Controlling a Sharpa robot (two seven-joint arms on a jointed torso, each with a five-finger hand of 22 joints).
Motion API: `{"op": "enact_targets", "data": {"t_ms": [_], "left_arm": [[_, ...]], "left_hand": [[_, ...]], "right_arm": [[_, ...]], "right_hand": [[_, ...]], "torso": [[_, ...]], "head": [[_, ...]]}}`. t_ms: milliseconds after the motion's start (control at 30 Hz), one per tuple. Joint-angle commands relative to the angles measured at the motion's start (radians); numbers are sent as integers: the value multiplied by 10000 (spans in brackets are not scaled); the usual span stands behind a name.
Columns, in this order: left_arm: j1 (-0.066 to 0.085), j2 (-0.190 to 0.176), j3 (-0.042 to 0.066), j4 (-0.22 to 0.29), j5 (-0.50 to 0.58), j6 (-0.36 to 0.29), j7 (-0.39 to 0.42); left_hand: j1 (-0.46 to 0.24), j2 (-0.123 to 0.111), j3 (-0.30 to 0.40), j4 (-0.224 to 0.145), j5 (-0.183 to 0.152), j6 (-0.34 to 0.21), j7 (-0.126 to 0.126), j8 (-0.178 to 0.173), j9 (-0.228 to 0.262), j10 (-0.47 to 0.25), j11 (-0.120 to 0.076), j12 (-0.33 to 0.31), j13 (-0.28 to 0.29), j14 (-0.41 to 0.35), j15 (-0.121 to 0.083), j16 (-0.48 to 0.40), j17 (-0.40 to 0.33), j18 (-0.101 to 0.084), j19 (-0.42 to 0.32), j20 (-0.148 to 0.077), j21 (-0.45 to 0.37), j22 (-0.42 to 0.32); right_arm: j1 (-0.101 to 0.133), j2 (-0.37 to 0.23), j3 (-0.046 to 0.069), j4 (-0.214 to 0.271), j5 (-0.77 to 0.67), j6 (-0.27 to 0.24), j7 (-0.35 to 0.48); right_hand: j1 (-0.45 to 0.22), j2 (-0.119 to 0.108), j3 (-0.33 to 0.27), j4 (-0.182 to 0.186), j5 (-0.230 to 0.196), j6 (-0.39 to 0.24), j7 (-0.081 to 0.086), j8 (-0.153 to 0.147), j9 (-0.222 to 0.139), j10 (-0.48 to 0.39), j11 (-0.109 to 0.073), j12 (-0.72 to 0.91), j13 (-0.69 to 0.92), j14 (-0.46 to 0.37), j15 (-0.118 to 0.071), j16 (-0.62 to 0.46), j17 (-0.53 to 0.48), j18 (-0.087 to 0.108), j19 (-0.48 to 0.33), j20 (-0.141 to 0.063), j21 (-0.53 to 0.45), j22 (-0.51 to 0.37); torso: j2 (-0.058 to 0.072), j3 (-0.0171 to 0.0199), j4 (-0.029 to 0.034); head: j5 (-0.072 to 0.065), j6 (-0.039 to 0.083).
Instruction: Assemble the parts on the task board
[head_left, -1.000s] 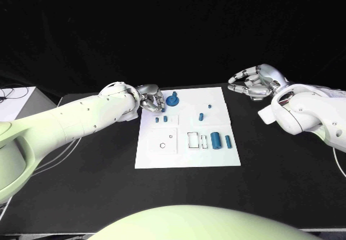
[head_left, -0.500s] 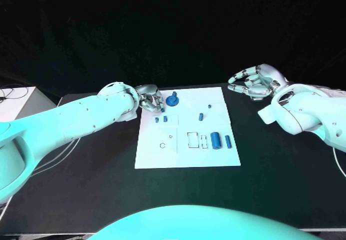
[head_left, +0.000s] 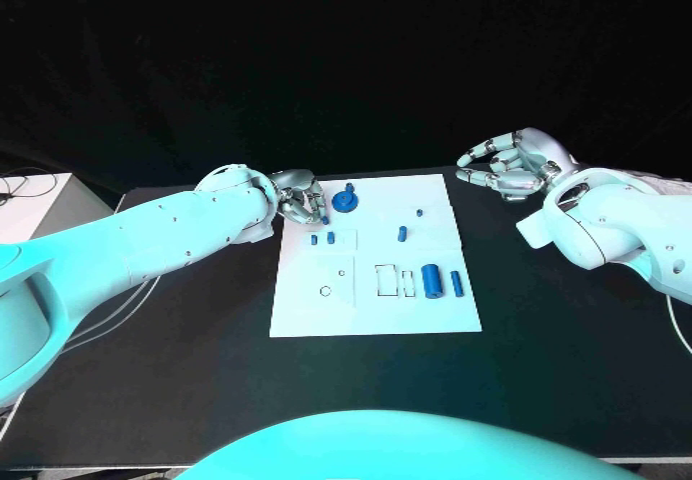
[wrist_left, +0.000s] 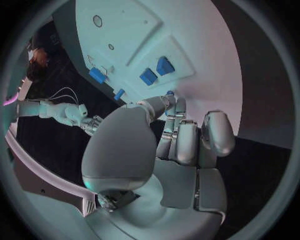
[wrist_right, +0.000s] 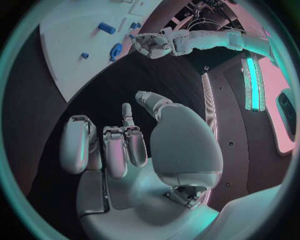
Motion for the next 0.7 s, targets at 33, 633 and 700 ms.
{"op": "enact_targets", "data": {"t_ms": [33,633,700], "left_arm": [[-41,22,-21,22,-74,197,39],[-78,-224,44,162,-62,-161,-72],[-98,-278,148,193,8,-245,-38]], "left_hand": [[-63,24,10,-52,-53,77,11,-77,9,62,18,-77,-18,-29,55,19,-3,-22,-62,1,-46,-9],[-91,-108,-80,-147,-37,-772,244,-719,-94,15,195,-615,20,-106,204,-10,-129,-6,-121,132,-97,-83],[-104,-131,-105,-148,-34,-928,265,-789,-98,-39,204,-660,38,-135,213,-42,-201,10,-156,142,-146,-146]], "right_arm": [[6,-4,10,10,-69,54,18],[6,-40,10,-12,-99,-11,24],[6,-26,10,-40,-127,-47,20]], "right_hand": [[88,25,53,-25,42,38,13,-33,15,617,39,65,1969,935,19,46,2266,67,62,15,56,14],[119,9,63,-57,43,38,8,-69,41,585,32,3,1913,918,12,-7,2212,87,42,5,-32,-92],[151,-10,71,-87,41,25,10,-84,44,560,33,-36,1875,908,11,-35,2182,101,16,3,-90,-170]], "torso": [[-6,3,-11],[-3,-9,3],[-8,-8,-13]], "head": [[-1,2],[-26,2],[-21,2]]}}
